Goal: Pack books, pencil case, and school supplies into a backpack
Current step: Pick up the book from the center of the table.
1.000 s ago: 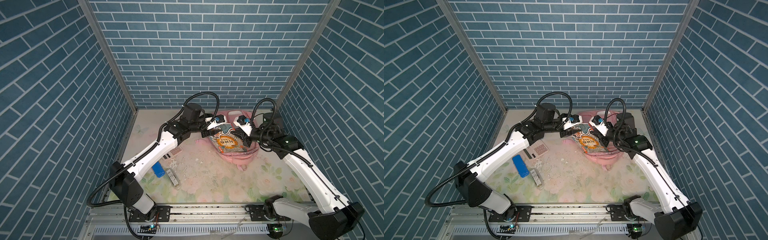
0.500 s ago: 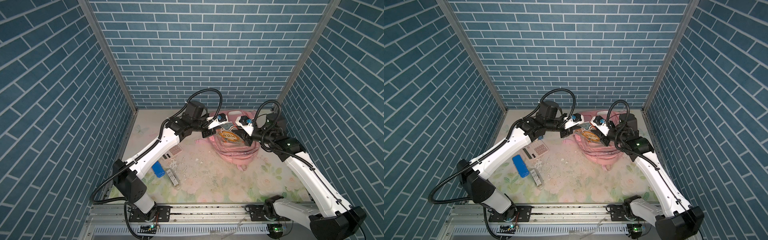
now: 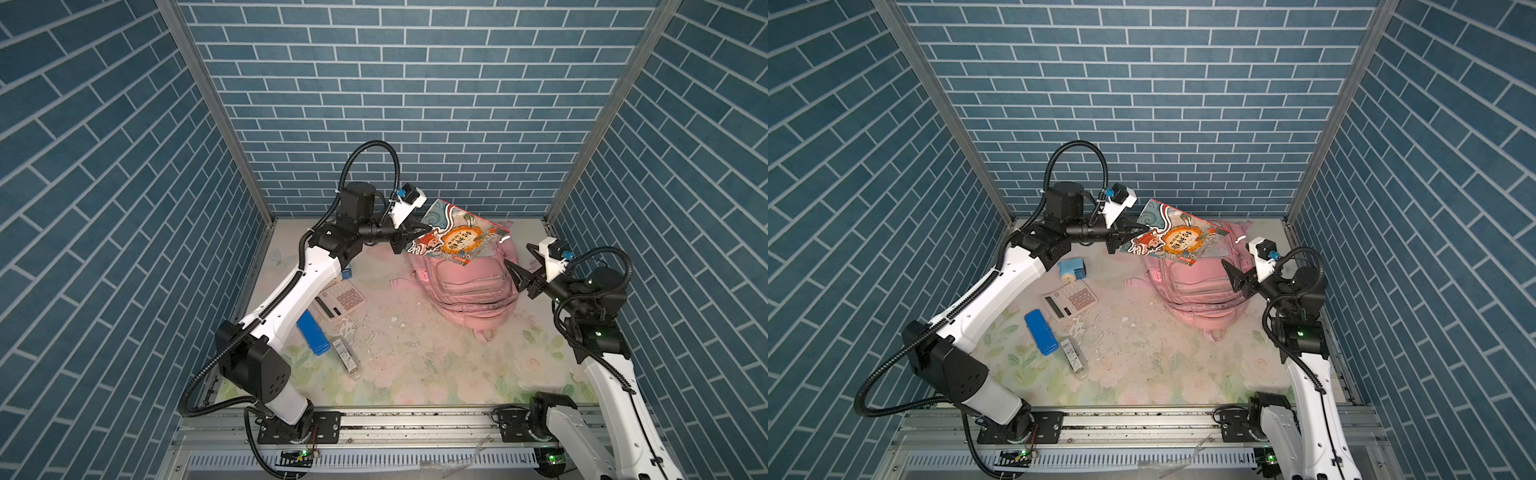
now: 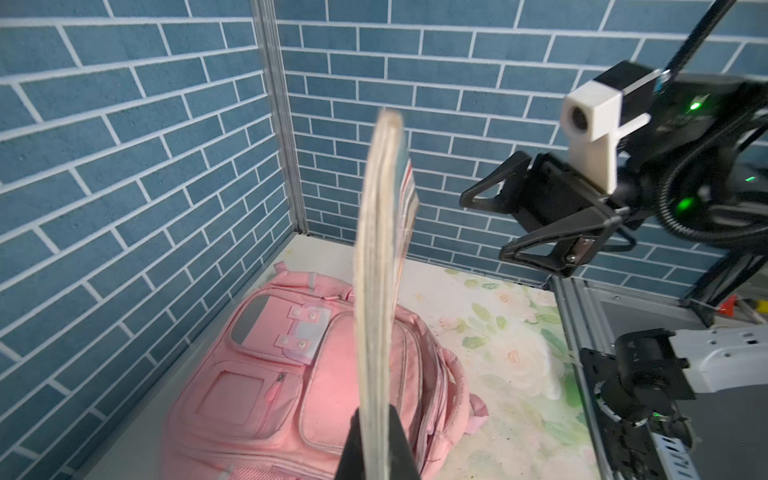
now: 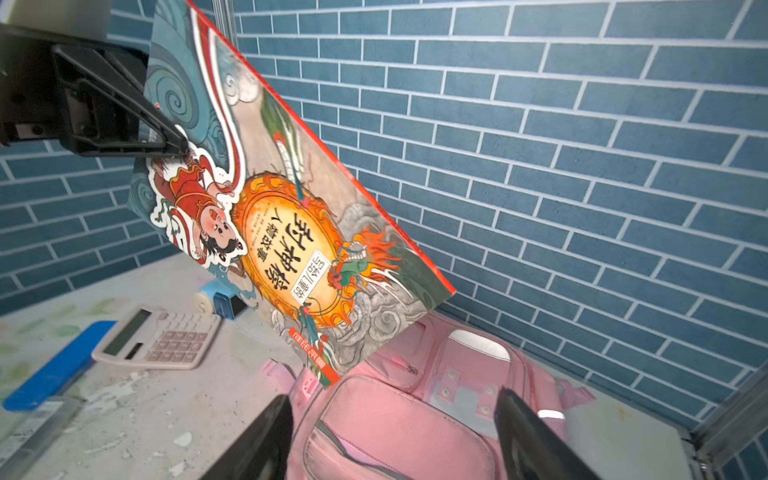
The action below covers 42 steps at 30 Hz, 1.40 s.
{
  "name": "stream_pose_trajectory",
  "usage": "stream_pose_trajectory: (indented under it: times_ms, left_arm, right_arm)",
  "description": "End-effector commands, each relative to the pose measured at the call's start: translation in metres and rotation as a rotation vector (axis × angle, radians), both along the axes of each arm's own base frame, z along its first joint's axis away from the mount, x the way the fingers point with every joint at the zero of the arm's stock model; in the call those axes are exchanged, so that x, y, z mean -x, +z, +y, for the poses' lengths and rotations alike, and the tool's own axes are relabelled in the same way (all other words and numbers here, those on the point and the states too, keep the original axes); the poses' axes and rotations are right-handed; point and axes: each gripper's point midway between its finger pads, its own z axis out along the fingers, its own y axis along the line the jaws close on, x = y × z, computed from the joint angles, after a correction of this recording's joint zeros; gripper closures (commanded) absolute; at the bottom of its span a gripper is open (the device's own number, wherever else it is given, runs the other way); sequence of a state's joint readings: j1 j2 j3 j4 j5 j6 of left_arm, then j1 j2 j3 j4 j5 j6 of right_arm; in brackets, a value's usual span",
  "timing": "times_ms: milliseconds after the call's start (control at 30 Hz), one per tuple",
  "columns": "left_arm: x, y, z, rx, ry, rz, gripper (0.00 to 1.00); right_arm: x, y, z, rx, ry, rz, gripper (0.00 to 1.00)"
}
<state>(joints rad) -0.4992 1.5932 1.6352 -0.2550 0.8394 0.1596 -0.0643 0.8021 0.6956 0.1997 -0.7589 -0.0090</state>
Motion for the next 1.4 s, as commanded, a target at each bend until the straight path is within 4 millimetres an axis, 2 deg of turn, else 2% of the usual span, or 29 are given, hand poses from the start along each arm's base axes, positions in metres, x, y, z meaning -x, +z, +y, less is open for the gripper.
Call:
stream_pose_trajectory:
  times_ms: [0, 133, 567, 667, 767, 1000, 1133, 1167, 1233, 1267, 1300, 1367]
  left_arm:
    - [0.024, 0.04, 0.0, 0.127, -0.084, -0.019, 1.0]
    - [0.027, 0.046, 0.0, 0.166, -0.093, 0.0, 1.0]
    - [0.026, 0.033, -0.012, 0.179, -0.13, 0.089, 1.0]
    - [0.024, 0.028, -0.015, 0.175, -0.13, 0.098, 1.0]
    - [0.026, 0.027, -0.016, 0.176, -0.146, 0.104, 1.0]
    - [0.017, 0.017, -0.012, 0.163, -0.114, 0.145, 1.0]
    - [0.008, 0.012, -0.007, 0.163, -0.084, 0.165, 1.0]
    - [0.005, 0.01, -0.006, 0.16, -0.069, 0.172, 0.85]
    - [-0.004, 0.006, -0.002, 0.15, -0.016, 0.181, 0.66]
    - [-0.014, 0.003, 0.002, 0.139, 0.053, 0.184, 0.52]
    - [-0.024, 0.002, 0.009, 0.127, 0.121, 0.172, 0.44]
    - [-0.043, -0.003, 0.024, 0.113, 0.258, 0.161, 0.39]
  right_arm:
    - [0.016, 0.018, 0.017, -0.14, 0.166, -0.045, 0.24]
    - [0.015, 0.018, 0.018, -0.203, 0.196, -0.086, 0.25]
    - [0.004, 0.016, 0.037, -0.299, 0.381, -0.017, 0.39]
    - [0.006, 0.021, 0.041, -0.327, 0.42, -0.01, 0.42]
    - [0.004, 0.023, 0.042, -0.35, 0.442, 0.009, 0.49]
    - [0.011, 0.028, 0.046, -0.388, 0.501, 0.039, 0.75]
    - [0.018, 0.016, 0.053, -0.397, 0.526, 0.073, 0.99]
    - [0.019, 0.014, 0.053, -0.406, 0.527, 0.088, 1.0]
    - [0.021, 0.012, 0.053, -0.421, 0.523, 0.105, 1.0]
    - [0.022, 0.011, 0.052, -0.427, 0.51, 0.107, 1.0]
    - [0.022, 0.01, 0.05, -0.427, 0.492, 0.104, 1.0]
    - [0.017, 0.005, 0.044, -0.432, 0.417, 0.12, 1.0]
